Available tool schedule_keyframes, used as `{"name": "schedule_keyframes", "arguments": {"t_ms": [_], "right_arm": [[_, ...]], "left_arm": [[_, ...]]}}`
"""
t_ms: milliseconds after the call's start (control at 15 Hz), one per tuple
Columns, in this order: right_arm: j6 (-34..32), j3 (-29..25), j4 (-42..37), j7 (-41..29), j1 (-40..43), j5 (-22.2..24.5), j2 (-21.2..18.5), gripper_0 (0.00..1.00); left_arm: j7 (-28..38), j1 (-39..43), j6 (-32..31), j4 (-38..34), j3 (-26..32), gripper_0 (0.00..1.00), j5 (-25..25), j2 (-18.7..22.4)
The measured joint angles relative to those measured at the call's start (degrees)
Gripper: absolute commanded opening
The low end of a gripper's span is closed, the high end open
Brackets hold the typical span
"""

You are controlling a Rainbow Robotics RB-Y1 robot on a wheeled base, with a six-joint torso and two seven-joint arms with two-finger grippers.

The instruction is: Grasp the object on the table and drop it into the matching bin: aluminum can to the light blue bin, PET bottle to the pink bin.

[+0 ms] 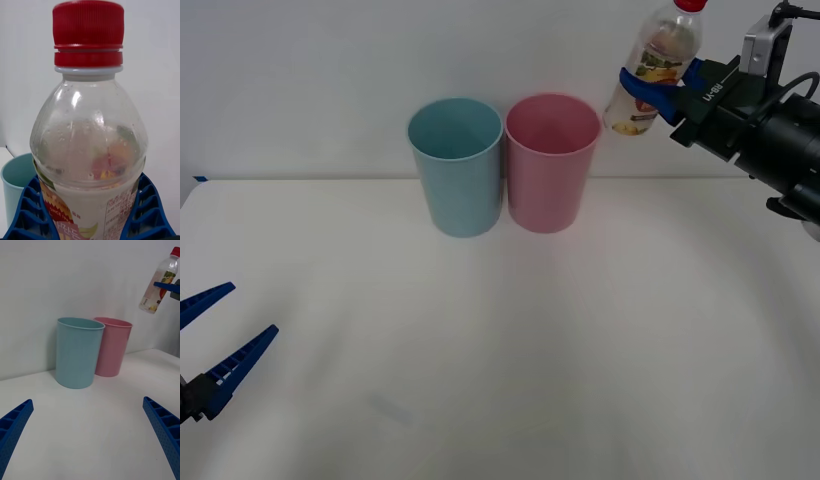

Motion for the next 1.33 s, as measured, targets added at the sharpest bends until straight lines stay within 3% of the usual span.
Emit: {"name": "schedule_keyframes", "arguments": {"t_ms": [267, 467, 933, 1200, 1267, 1333], "right_arm": [[-3.3, 0.3, 6.4, -0.3, -5.0, 0.6, 1.5, 0.00], [-6.3, 0.3, 12.6, -0.5, -10.2, 3.3, 5.1, 0.00], [-6.6, 0.4, 22.8, -0.5, -18.2, 10.4, 13.2, 0.00], [-6.6, 0.6, 24.5, -0.3, -19.5, 11.5, 14.3, 0.00], [-6.6, 0.7, 24.5, -0.3, -19.5, 11.5, 14.4, 0.03], [-6.6, 0.8, 24.5, -0.3, -19.5, 11.5, 14.4, 0.18]], "left_arm": [[0.0, 0.0, 0.0, 0.0, 0.0, 1.00, 0.0, 0.0], [0.0, 0.0, 0.0, 0.0, 0.0, 1.00, 0.0, 0.0], [0.0, 0.0, 0.0, 0.0, 0.0, 1.00, 0.0, 0.0], [0.0, 0.0, 0.0, 0.0, 0.0, 1.00, 0.0, 0.0], [0.0, 0.0, 0.0, 0.0, 0.0, 1.00, 0.0, 0.0], [0.0, 0.0, 0.0, 0.0, 0.0, 1.00, 0.0, 0.0]]}}
